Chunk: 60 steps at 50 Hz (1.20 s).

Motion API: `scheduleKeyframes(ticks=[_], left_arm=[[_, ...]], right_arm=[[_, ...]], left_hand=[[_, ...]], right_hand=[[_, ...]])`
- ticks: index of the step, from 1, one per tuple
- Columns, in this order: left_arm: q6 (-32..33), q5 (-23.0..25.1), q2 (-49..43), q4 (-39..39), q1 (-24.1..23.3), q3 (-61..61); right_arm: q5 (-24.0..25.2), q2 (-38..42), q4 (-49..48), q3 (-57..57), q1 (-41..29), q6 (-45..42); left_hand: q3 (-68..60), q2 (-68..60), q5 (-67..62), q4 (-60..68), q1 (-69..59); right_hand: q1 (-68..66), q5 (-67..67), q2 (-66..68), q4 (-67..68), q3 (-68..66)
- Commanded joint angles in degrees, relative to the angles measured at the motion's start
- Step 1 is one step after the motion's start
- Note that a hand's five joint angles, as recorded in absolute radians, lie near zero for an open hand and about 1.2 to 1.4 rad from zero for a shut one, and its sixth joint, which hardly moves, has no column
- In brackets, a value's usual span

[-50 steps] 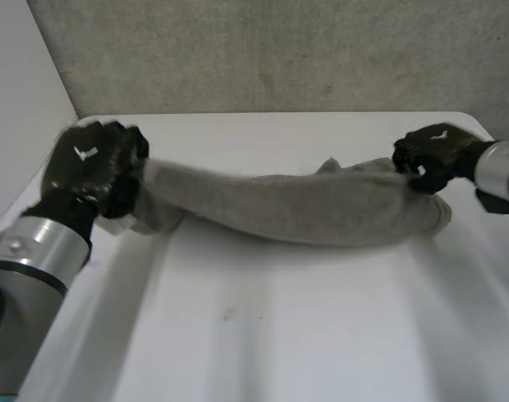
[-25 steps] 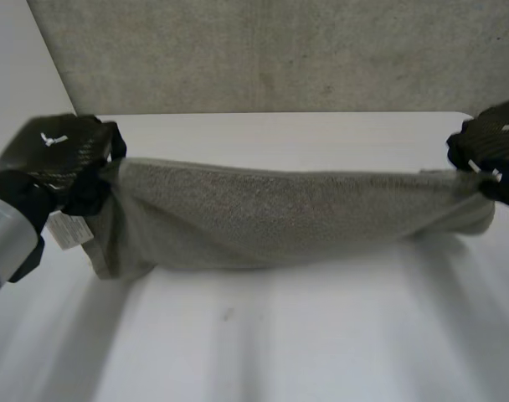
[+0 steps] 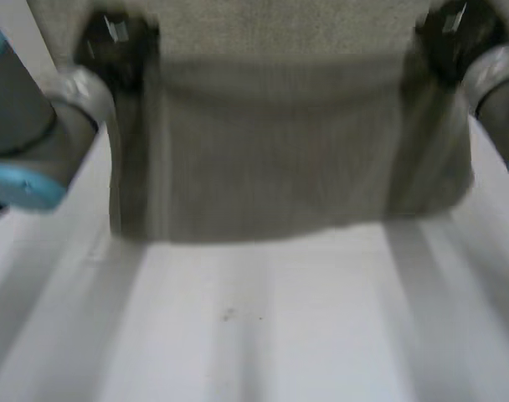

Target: Fold the laundry

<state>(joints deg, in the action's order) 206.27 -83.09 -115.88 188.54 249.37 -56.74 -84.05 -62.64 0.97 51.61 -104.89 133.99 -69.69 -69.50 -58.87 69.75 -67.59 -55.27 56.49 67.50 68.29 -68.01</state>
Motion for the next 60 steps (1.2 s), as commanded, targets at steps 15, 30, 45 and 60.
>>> scheduleKeyframes(ticks=[15, 30, 45, 60], left_arm=[[-9.7, -0.3, 8.4, 14.8, 0.9, -24.0], [-9.2, -0.1, 3.3, 20.6, 1.6, -48.4], [-9.3, -0.1, 11.1, 20.7, 3.2, -53.6], [-9.4, -0.1, 12.3, 20.6, 4.1, -54.4]], right_arm=[[2.8, -9.3, -18.0, 26.2, 0.5, 10.1], [10.0, -1.9, -7.1, 44.3, 0.6, 6.7], [11.1, -6.9, 1.9, 43.0, 4.4, 11.8], [15.6, -7.7, 1.2, 37.9, 8.3, 9.5]], left_hand=[[-10.3, -10.5, -11.1, 10.3, -12.4], [-10.3, -10.5, -11.1, 10.3, -12.4], [-10.3, -10.5, -11.1, 10.3, -12.4], [-10.3, -10.5, -11.1, 10.3, -12.4]], right_hand=[[-24.7, 13.5, 12.5, 11.7, -12.0], [-24.7, 13.5, 12.5, 11.7, -12.0], [21.5, -32.7, -33.7, -34.5, 34.2], [21.8, -33.0, -34.0, -34.8, 34.5]])
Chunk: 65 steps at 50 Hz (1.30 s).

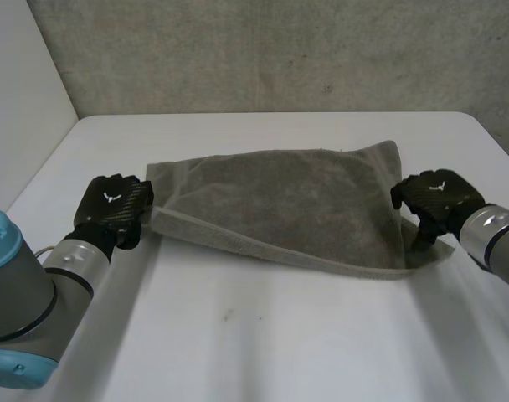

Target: Fold the laundry

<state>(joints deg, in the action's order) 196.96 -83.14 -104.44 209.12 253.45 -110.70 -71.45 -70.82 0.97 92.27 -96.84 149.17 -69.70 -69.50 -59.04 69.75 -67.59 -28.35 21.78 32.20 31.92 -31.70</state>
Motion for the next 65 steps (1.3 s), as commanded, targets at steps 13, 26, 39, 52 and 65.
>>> scheduleKeyframes(ticks=[13, 26, 39, 52, 65], left_arm=[[-0.2, 0.0, 2.8, -0.1, 0.0, -0.4], [-0.4, 0.1, 5.0, -0.2, 0.1, -0.5], [-0.5, 0.1, 5.0, -0.1, 0.1, -0.6], [-0.5, 0.1, 5.0, -0.2, 0.2, -0.5], [-0.5, 0.0, 5.0, -0.1, 0.2, -0.5]], right_arm=[[2.8, 1.2, 5.4, 1.2, 5.0, -8.5], [7.9, 2.5, 3.9, 5.4, 9.9, -7.2], [10.2, 7.7, -4.8, 6.9, 10.0, -6.0], [10.4, 11.1, -5.7, 3.9, 9.4, -6.0], [10.2, 11.8, -8.7, 2.9, 9.4, -5.0]], left_hand=[[-10.3, -10.5, -11.0, 10.2, -12.4], [-10.3, -10.5, -11.0, 10.2, -12.4], [-10.3, -10.5, -11.0, 10.2, -12.4], [-10.3, -10.5, -11.0, 10.2, -12.4], [-10.3, -10.5, -11.0, 10.2, -12.4]], right_hand=[[-6.3, 2.9, 2.4, 2.7, -2.9], [-7.3, 3.9, 3.4, 3.7, -3.9], [-14.2, 10.8, 10.3, 10.6, -10.8], [-21.3, 17.8, 17.4, 17.7, -17.9], [-51.6, 48.2, 47.8, 48.1, -48.3]])
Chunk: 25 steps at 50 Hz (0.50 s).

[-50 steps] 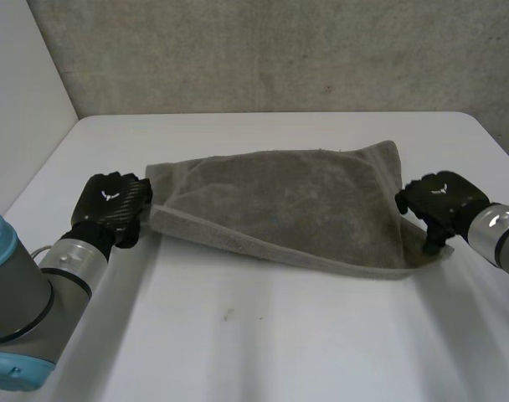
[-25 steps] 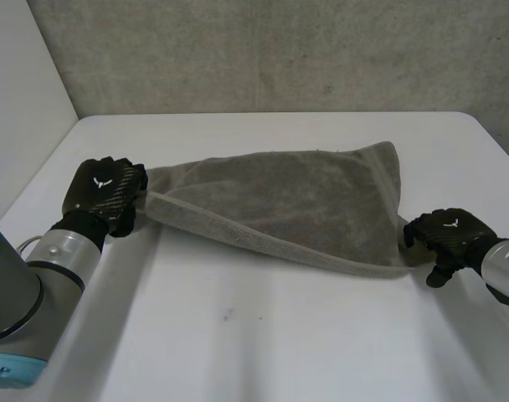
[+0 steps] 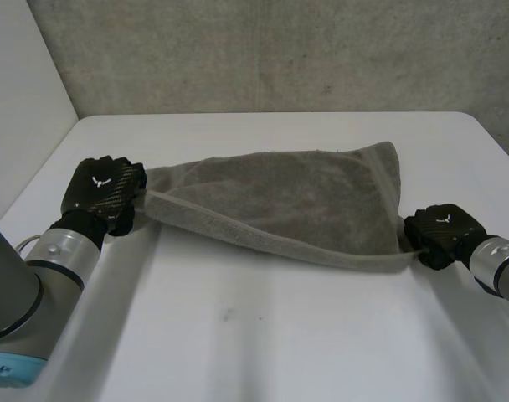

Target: Fold the laundry

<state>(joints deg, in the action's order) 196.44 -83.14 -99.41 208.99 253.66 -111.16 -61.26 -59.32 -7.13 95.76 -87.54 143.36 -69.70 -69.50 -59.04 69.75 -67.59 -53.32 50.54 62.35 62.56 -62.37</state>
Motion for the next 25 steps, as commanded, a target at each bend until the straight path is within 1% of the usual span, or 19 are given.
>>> scheduleKeyframes(ticks=[1, 8, 11, 13, 14, 16, 17, 19, 21, 22, 23, 24, 25], left_arm=[[0.0, 0.0, 0.0, -0.1, 0.0, 0.0], [0.0, -0.1, 0.1, -0.2, 0.0, 0.0], [0.0, -0.1, 1.0, -0.6, 0.0, 0.0], [0.3, -0.1, 2.9, -2.2, -0.1, 0.1], [0.4, -0.1, 2.9, -2.2, -0.1, 0.1], [0.4, -0.1, 6.2, -5.7, -0.3, 0.9], [0.4, -0.1, 6.2, -5.7, -0.3, 0.9], [0.5, 0.0, 9.5, -10.2, -0.7, 2.7], [0.6, 0.0, 12.8, -16.0, -0.9, 5.2], [0.6, 0.0, 12.8, -16.0, -0.9, 5.2], [0.6, 0.0, 14.4, -19.5, -0.9, 6.3], [0.6, 0.0, 14.4, -19.5, -0.9, 6.3], [1.0, 0.0, 15.9, -24.5, -0.8, 8.0]], right_arm=[[0.0, 0.6, -0.6, -0.8, 0.1, 1.1], [-0.4, 0.9, -0.3, -1.3, 0.1, 1.4], [-1.0, -0.4, 0.4, -1.8, 0.3, 1.4], [-1.6, -4.5, 2.1, -2.0, 0.6, 0.7], [-1.6, -4.6, 2.1, -2.0, 0.6, 0.7], [-2.9, -12.0, 5.9, -2.8, 1.2, 0.1], [-2.9, -12.0, 5.9, -2.8, 1.2, 0.1], [-4.1, -19.0, 10.6, -4.5, 2.1, -0.6], [-4.2, -25.5, 16.9, -6.5, 3.4, -0.8], [-4.2, -25.5, 16.9, -6.6, 3.4, -0.8], [-4.2, -28.4, 20.7, -7.8, 3.8, -1.2], [-4.1, -30.7, 24.5, -9.0, 3.9, -2.1], [-4.1, -30.7, 24.5, -9.0, 3.9, -2.1]], left_hand=[[-10.3, -10.5, -11.0, 10.2, -12.4], [-10.3, -10.5, -11.0, 10.2, -12.4], [-10.3, -10.5, -11.0, 10.2, -12.4], [-10.3, -10.5, -11.0, 10.2, -12.4], [-10.3, -10.5, -11.0, 10.2, -12.4], [-10.3, -10.5, -11.0, 10.2, -12.4], [-10.3, -10.5, -11.0, 10.2, -12.4], [-10.3, -10.5, -11.0, 10.2, -12.4], [-10.3, -10.5, -11.0, 10.2, -12.4], [-10.3, -10.5, -11.0, 10.2, -12.4], [-10.3, -10.5, -11.0, 10.2, -12.4], [-10.3, -10.5, -11.0, 10.2, -12.4], [-10.3, -10.5, -11.0, 10.2, -12.4]], right_hand=[[-26.7, 19.5, 17.6, 17.4, -17.6], [-26.7, 19.5, 17.6, 17.4, -17.6], [-26.7, 19.5, 17.6, 17.4, -17.6], [-26.7, 19.5, 17.6, 17.4, -17.6], [-26.7, 19.5, 17.6, 17.4, -17.6], [-26.7, 19.5, 17.6, 17.4, -17.6], [-26.7, 19.5, 17.6, 17.4, -17.6], [-26.7, 19.5, 17.6, 17.4, -17.6], [-26.7, 19.5, 17.6, 17.4, -17.6], [-26.7, 19.5, 17.6, 17.4, -17.6], [-26.7, 19.5, 17.6, 17.4, -17.6], [-26.7, 19.5, 17.6, 17.4, -17.6], [-26.7, 19.5, 17.6, 17.4, -17.6]])
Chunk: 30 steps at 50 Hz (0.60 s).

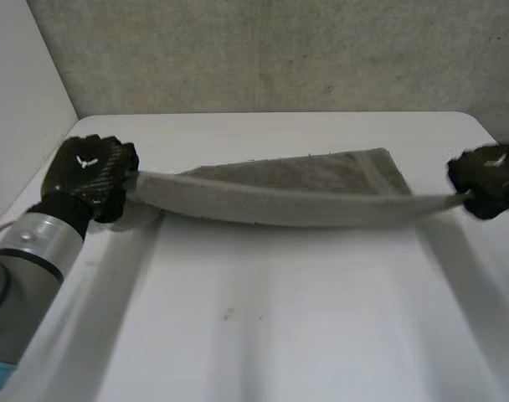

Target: Fold the laundry

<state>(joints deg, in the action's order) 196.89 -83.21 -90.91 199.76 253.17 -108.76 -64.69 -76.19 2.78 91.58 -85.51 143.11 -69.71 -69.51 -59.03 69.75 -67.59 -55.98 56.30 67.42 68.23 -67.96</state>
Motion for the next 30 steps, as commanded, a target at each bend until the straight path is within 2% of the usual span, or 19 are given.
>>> scheduleKeyframes(ticks=[1, 3, 4, 5, 9, 15, 19, 21, 22, 26, 30], left_arm=[[0.6, 0.1, 7.4, -15.3, -0.3, 5.7], [3.0, 0.1, 8.8, -25.0, -0.3, 8.4], [3.1, 0.1, 8.8, -25.0, -0.3, 8.4], [5.1, 0.1, 9.1, -28.9, -0.3, 9.2], [11.7, 0.3, 8.6, -35.9, -0.5, 9.6], [14.4, 0.3, 6.1, -33.2, -0.5, 9.0], [14.5, 0.2, -2.2, -28.0, -0.7, 9.4], [14.5, 0.2, -5.4, -26.6, -0.7, 10.1], [14.6, 0.2, -8.5, -25.2, -0.7, 11.1], [14.5, 0.0, -15.2, -22.7, -0.9, 14.7], [14.4, -0.1, -24.4, -20.3, -1.0, 21.4]], right_arm=[[-0.7, -15.3, 17.7, -5.8, 1.8, -3.4], [-0.7, -16.8, 21.0, -6.6, 1.8, -5.8], [-0.8, -18.0, 24.2, -6.9, 1.8, -8.6], [-0.9, -19.1, 26.8, -6.9, 1.7, -11.7], [-1.0, -19.9, 30.3, -6.9, 1.2, -16.2], [-0.6, -17.0, 28.9, -5.4, 0.6, -15.5], [-0.8, -10.9, 24.9, -5.8, -0.5, -14.4], [-2.9, -5.0, 20.7, -7.4, -2.6, -13.7], [-2.9, -4.9, 20.7, -7.4, -2.6, -13.7], [-8.2, 3.3, 15.2, -11.6, -6.2, -13.2], [-9.7, 9.5, 11.2, -14.9, -9.3, -13.1]], left_hand=[[-10.3, -10.5, -11.0, 10.2, -12.4], [-10.3, -10.5, -11.0, 10.2, -12.4], [-10.3, -10.5, -11.0, 10.2, -12.4], [-10.3, -10.5, -11.0, 10.2, -12.4], [-10.3, -10.5, -11.0, 10.2, -12.4], [-10.3, -10.5, -11.0, 10.2, -12.4], [-10.3, -10.5, -11.0, 10.2, -12.4], [-10.3, -10.5, -11.0, 10.2, -12.4], [-10.3, -10.5, -11.0, 10.2, -12.4], [-10.3, -10.5, -11.0, 10.2, -12.4], [-10.3, -10.5, -11.0, 10.2, -12.4]], right_hand=[[-24.0, 13.7, 12.6, 11.8, -12.0], [-24.0, 13.7, 12.6, 11.8, -12.0], [-24.0, 13.7, 12.6, 11.8, -12.0], [-24.0, 13.7, 12.6, 11.8, -12.0], [-24.0, 13.7, 12.6, 11.8, -12.0], [-24.0, 13.7, 12.6, 11.8, -12.0], [-24.0, 13.7, 12.6, 11.8, -12.0], [-24.0, 13.7, 12.6, 11.8, -12.0], [-24.0, 13.7, 12.6, 11.8, -12.0], [-24.0, 13.7, 12.6, 11.8, -12.0], [-24.0, 13.7, 12.6, 11.8, -12.0]])
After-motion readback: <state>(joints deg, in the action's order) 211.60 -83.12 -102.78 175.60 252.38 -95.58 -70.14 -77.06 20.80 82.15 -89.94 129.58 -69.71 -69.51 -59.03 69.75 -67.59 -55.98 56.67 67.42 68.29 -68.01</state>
